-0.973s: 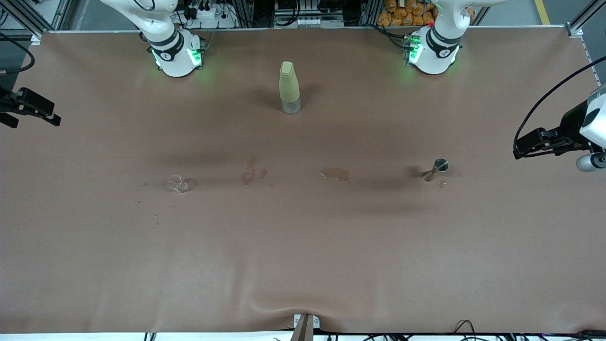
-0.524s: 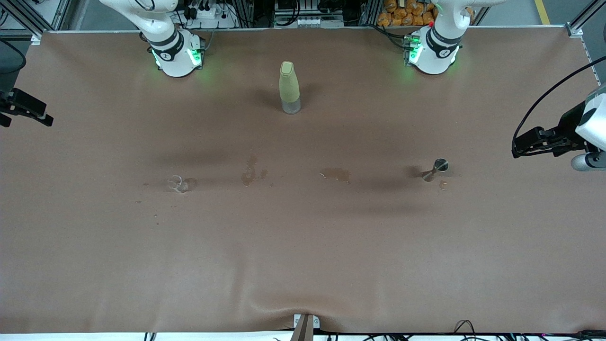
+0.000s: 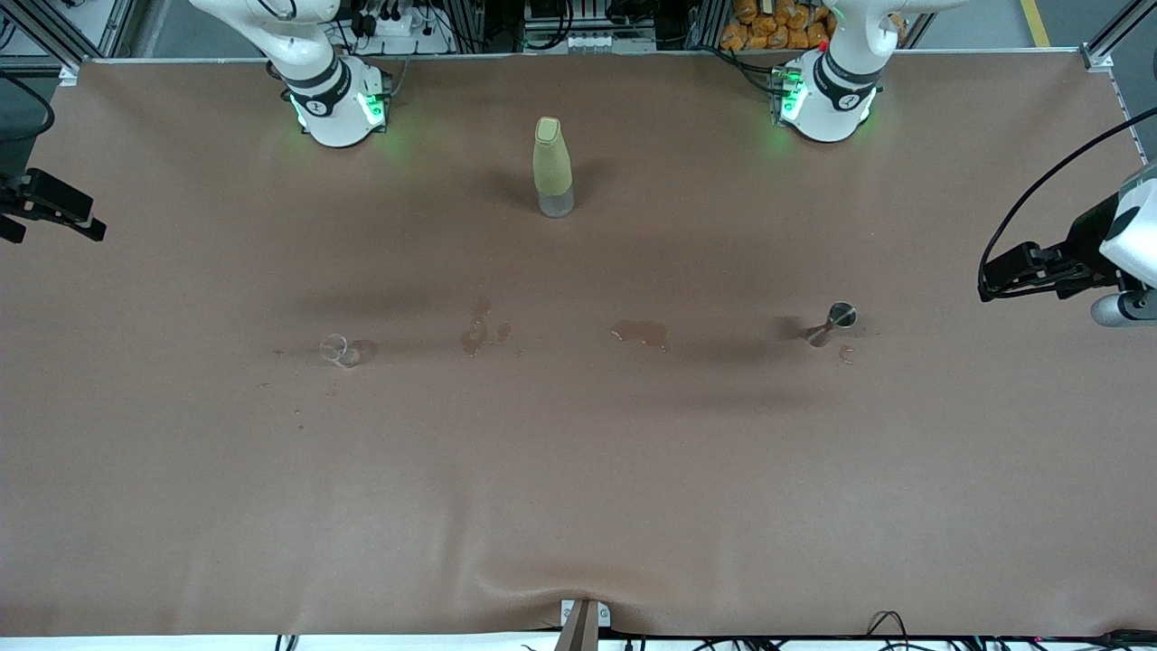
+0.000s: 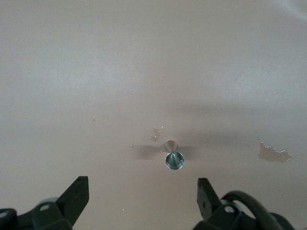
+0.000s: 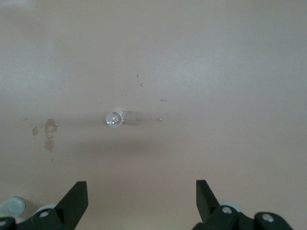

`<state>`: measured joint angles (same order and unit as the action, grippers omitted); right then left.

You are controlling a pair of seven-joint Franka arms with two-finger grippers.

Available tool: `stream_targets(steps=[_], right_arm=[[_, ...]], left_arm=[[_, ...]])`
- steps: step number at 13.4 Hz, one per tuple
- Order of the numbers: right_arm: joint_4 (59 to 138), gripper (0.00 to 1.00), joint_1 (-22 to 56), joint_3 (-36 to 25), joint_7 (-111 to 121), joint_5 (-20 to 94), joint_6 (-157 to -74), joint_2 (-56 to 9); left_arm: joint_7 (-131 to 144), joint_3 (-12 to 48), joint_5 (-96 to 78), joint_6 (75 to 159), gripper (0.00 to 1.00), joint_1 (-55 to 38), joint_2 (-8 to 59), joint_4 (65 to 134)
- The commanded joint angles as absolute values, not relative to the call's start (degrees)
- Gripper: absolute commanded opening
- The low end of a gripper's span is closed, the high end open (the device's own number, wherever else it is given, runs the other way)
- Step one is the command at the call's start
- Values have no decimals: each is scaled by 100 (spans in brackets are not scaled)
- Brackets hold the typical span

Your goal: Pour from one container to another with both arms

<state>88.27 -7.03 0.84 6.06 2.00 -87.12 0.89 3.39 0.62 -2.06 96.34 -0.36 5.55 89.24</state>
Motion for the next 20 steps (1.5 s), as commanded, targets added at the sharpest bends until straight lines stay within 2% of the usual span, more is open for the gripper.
stream_targets(steps=[1,20], right_arm=[[8675,100,-615,18,510,132,-8613,18],[8666,100,-615,18,518,123,-8622,9]], left_arm=[[281,-9,-211,9633,100,-79,448,9018],[264,-9,-255,9598,100,9,448,9009]])
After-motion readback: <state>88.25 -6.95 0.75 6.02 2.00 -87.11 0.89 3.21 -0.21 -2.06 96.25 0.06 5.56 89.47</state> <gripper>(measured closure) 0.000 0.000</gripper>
